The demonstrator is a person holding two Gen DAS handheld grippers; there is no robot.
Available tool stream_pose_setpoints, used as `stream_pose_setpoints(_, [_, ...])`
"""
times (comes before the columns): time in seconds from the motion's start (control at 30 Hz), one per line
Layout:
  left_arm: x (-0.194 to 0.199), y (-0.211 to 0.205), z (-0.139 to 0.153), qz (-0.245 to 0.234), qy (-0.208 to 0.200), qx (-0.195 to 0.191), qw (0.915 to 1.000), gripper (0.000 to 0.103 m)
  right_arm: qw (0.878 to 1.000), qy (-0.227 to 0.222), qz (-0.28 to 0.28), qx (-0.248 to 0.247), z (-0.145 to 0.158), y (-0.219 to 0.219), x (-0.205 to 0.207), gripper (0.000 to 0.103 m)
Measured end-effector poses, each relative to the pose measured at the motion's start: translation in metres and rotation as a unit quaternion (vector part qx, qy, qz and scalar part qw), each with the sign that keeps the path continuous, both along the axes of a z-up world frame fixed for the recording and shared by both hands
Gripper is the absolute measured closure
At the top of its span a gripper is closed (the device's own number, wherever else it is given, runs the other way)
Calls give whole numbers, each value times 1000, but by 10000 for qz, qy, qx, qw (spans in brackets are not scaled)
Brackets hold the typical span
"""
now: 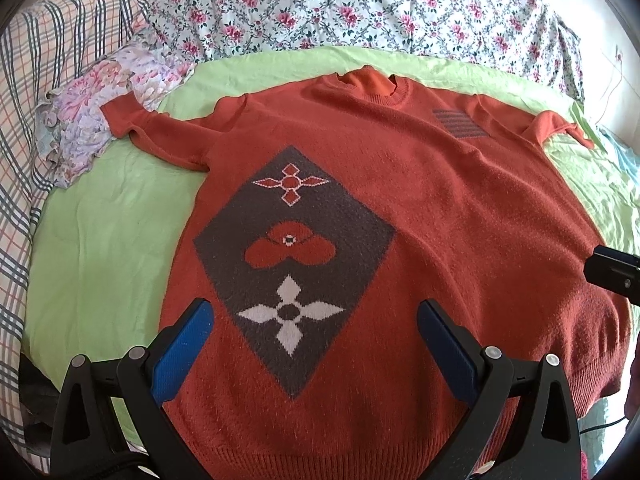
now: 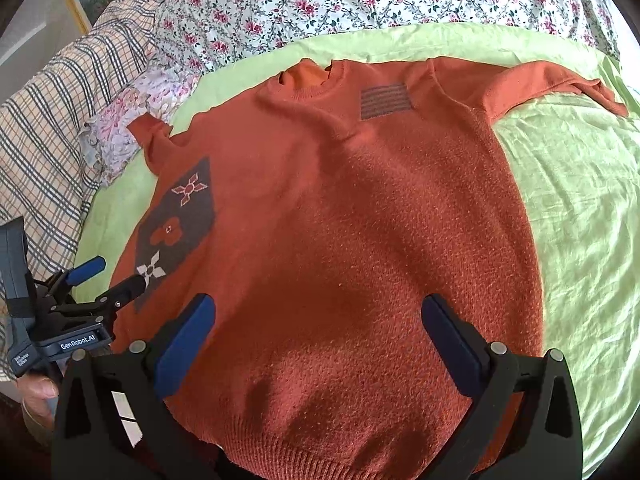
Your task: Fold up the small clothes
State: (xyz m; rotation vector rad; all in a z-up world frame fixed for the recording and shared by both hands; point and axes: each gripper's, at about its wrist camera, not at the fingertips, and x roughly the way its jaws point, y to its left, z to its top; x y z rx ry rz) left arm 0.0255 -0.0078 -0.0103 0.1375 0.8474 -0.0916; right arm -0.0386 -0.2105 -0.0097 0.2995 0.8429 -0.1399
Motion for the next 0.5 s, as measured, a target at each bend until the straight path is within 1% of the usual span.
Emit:
stream_pose_setpoints(0.1, [2, 1, 0, 21, 149, 8, 9999, 1, 9999, -28, 16, 102, 1, -1, -1, 0])
stream_pose_setpoints(0.23, [7, -2, 1, -39, 196, 109, 9997, 1, 9998, -104, -38, 191, 2, -5, -3, 0])
stream_pose_setpoints(0.33, [12, -5, 3, -67, 202, 80, 9997, 1, 9994, -180, -109, 276, 3, -12, -3, 2])
stream_pose_setpoints(0.43, [19, -8, 5, -75, 178, 59, 9998, 1, 9984, -249, -190, 472, 4, -22, -3, 8])
stream_pose_setpoints(0.5, [22, -10, 5, -81, 197, 14, 9998, 1, 9980, -241, -245, 523, 4, -29, -3, 16])
